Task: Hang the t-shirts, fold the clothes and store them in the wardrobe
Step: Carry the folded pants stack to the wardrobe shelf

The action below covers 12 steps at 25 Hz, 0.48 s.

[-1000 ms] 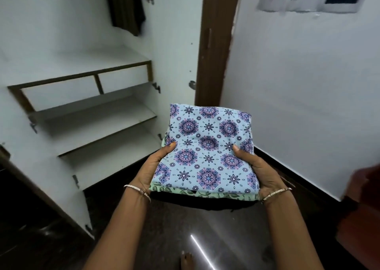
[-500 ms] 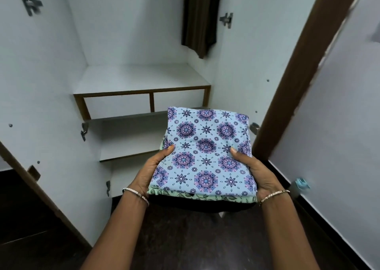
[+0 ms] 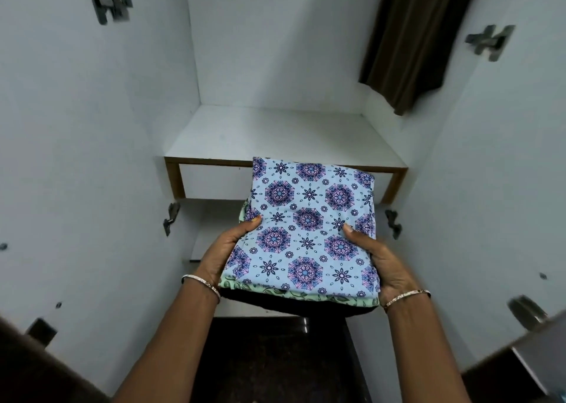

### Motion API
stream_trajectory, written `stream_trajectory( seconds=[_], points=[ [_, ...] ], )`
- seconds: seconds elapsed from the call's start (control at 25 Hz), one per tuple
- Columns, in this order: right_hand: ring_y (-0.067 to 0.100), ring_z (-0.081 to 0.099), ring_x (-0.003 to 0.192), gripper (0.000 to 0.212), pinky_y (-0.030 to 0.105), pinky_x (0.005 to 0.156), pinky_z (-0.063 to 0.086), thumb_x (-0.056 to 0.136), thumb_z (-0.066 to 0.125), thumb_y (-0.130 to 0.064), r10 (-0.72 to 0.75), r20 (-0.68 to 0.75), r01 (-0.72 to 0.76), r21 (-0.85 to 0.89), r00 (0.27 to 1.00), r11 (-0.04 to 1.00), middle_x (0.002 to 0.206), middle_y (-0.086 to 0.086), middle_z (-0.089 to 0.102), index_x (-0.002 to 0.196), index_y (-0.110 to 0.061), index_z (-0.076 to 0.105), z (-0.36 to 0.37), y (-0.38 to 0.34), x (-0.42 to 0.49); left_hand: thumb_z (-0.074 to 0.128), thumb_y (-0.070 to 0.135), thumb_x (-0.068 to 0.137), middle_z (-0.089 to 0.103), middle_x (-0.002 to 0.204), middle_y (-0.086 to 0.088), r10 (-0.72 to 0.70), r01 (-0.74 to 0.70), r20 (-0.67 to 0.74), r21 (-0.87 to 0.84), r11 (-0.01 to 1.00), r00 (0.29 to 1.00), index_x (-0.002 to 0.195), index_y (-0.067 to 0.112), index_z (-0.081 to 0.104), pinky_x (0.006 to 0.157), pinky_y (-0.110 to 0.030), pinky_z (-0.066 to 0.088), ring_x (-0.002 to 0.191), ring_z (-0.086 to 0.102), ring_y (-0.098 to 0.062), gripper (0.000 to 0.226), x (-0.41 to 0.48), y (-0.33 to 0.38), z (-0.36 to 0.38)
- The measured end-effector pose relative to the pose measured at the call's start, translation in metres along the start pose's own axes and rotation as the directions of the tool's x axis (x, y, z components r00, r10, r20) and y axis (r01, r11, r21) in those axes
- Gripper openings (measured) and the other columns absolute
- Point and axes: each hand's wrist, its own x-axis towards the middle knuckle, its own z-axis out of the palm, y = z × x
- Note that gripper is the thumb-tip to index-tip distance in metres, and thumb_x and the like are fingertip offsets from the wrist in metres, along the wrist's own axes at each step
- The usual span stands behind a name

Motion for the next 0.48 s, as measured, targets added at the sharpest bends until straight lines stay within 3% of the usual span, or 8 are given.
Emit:
stream_trajectory(
  seconds=[0.08, 0.16, 0.24, 0.32, 0.36, 0.4, 0.48],
  points=[
    [0.034, 0.070, 0.106, 0.081, 0.053, 0.090, 0.057, 0.066, 0.091, -0.030, 0.022, 0.027, -0.022, -0.014, 0.999, 1.000, 0.123, 0.017, 0.069, 0.135, -0.009, 0.056, 0.017, -0.019, 0.050, 0.097, 0.046, 0.036, 0.078, 0.091, -0.008, 0.003, -0.001, 0.023, -0.049, 0.999, 1.000, 0.092, 0.011, 0.077, 0.061, -0.023, 0.058, 0.078, 0.075, -0.019, 0.069, 0.039, 0.022, -0.017],
    [0.041, 0.064, 0.116, 0.089, 0.064, 0.102, 0.045, 0.058, 0.096, -0.026, 0.035, 0.051, -0.034, -0.012, 0.998, 0.999, 0.128, 0.021, 0.065, 0.136, -0.008, 0.057, 0.034, -0.037, 0.103, 0.101, 0.038, 0.020, 0.077, 0.094, -0.014, 0.010, -0.008, 0.013, -0.146, 0.989, 1.000, 0.095, 0.007, 0.076, 0.060, -0.030, 0.060, 0.078, 0.075, -0.025, 0.085, 0.085, 0.040, -0.040],
    [0.045, 0.061, 0.119, 0.088, 0.069, 0.102, 0.041, 0.059, 0.096, -0.022, 0.013, 0.101, -0.013, 0.001, 0.995, 1.000, 0.130, 0.023, 0.064, 0.136, -0.009, 0.057, 0.051, -0.050, 0.144, 0.101, 0.028, 0.032, 0.076, 0.095, -0.016, -0.007, 0.011, 0.023, -0.188, 0.982, 1.000, 0.095, 0.004, 0.077, 0.060, -0.034, 0.060, 0.078, 0.075, -0.029, 0.072, 0.116, 0.063, -0.053],
    [0.044, 0.062, 0.118, 0.083, 0.068, 0.101, 0.043, 0.062, 0.094, -0.021, 0.016, 0.124, -0.017, 0.003, 0.992, 1.000, 0.130, 0.022, 0.064, 0.136, -0.009, 0.058, 0.065, -0.064, 0.187, 0.085, 0.019, 0.068, 0.076, 0.087, -0.014, -0.018, 0.006, -0.053, -0.217, 0.976, 0.998, 0.078, 0.006, 0.081, 0.056, -0.032, 0.060, 0.072, 0.075, -0.026, 0.017, 0.149, 0.082, -0.070],
    [0.043, 0.063, 0.117, 0.076, 0.066, 0.100, 0.044, 0.067, 0.091, -0.020, 0.028, 0.127, -0.028, -0.001, 0.992, 1.000, 0.129, 0.022, 0.065, 0.135, -0.008, 0.059, 0.073, -0.071, 0.207, 0.068, 0.014, 0.086, 0.076, 0.082, -0.012, -0.017, -0.001, -0.086, -0.206, 0.978, 0.996, 0.071, 0.007, 0.080, 0.055, -0.030, 0.059, 0.069, 0.075, -0.024, 0.021, 0.166, 0.091, -0.080],
    [0.042, 0.064, 0.115, 0.067, 0.064, 0.098, 0.047, 0.072, 0.086, -0.018, 0.040, 0.131, -0.040, -0.003, 0.991, 0.999, 0.127, 0.021, 0.066, 0.134, -0.009, 0.060, 0.079, -0.076, 0.226, 0.054, 0.011, 0.095, 0.076, 0.079, -0.011, -0.022, -0.002, -0.127, -0.182, 0.983, 0.992, 0.067, 0.008, 0.080, 0.054, -0.028, 0.058, 0.067, 0.074, -0.022, 0.038, 0.182, 0.099, -0.088],
    [0.040, 0.067, 0.111, 0.057, 0.060, 0.094, 0.050, 0.078, 0.079, -0.016, 0.052, 0.137, -0.052, -0.003, 0.989, 0.999, 0.124, 0.020, 0.068, 0.133, -0.010, 0.061, 0.089, -0.084, 0.265, 0.049, 0.009, 0.097, 0.076, 0.077, -0.009, -0.018, -0.012, -0.182, -0.161, 0.987, 0.983, 0.064, 0.010, 0.080, 0.053, -0.026, 0.058, 0.065, 0.074, -0.020, 0.045, 0.212, 0.114, -0.105]
  ],
)
